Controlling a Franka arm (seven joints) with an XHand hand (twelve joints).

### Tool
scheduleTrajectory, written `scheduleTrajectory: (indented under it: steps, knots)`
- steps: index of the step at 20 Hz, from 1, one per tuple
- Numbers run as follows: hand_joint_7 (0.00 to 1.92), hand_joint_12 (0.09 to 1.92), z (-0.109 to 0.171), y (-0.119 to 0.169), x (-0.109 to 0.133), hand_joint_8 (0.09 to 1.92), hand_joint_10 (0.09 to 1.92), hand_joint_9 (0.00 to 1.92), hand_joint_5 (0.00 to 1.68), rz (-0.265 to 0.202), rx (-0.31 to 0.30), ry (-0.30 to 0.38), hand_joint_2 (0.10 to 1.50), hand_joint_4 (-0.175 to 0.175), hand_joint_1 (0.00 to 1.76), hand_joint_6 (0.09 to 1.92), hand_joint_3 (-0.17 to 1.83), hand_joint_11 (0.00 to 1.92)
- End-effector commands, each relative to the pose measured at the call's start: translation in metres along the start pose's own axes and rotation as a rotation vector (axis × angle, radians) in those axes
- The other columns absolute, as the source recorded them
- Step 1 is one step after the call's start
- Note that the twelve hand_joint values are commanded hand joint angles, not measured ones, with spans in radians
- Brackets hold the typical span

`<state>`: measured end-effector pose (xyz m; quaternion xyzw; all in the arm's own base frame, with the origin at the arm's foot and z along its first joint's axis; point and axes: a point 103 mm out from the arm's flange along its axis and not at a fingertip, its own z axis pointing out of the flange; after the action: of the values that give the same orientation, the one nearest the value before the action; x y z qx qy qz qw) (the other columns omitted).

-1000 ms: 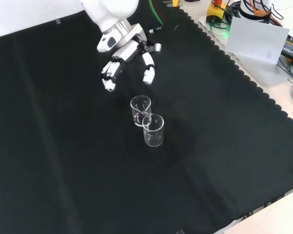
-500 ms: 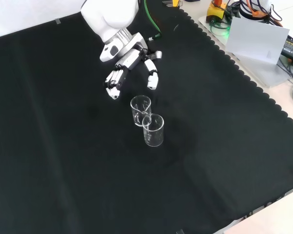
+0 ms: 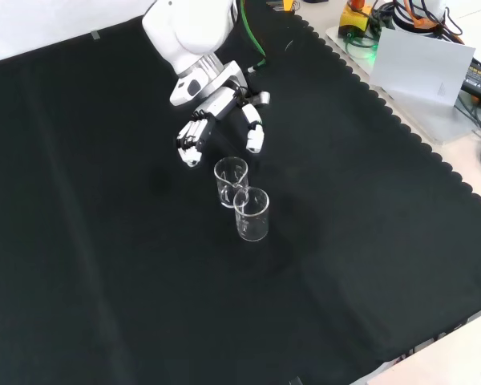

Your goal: Pick up the beaker on the right.

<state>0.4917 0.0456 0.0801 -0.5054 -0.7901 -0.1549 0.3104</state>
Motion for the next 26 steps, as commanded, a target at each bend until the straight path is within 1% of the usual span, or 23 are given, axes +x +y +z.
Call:
scheduleTrajectory:
  steps: [1,7,16,21,23,26]
  knots:
    - [0.21,1.06,0.018,0.005,-0.002,0.57,0.59,0.31,0.31,-0.015,-0.018,0.026,0.52,-0.023,0.76,0.09,0.56,0.0]
    - [0.22,1.07,0.03,0.013,-0.007,0.56,0.59,0.31,0.33,-0.024,-0.016,0.047,0.52,-0.021,0.77,0.09,0.56,0.0]
    - [0.24,1.09,0.039,0.021,-0.013,0.56,0.58,0.33,0.36,-0.026,-0.055,0.089,0.53,-0.02,0.79,0.09,0.57,0.0]
    - [0.26,1.1,0.043,0.024,-0.013,0.56,0.58,0.35,0.38,-0.043,-0.067,0.111,0.53,-0.021,0.8,0.09,0.58,0.0]
    - [0.28,1.11,0.045,0.026,-0.013,0.56,0.57,0.36,0.39,-0.05,-0.067,0.128,0.53,-0.022,0.8,0.09,0.58,0.0]
    - [0.29,1.13,0.048,0.028,-0.013,0.56,0.57,0.37,0.4,-0.065,-0.083,0.164,0.53,-0.023,0.81,0.09,0.59,0.0]
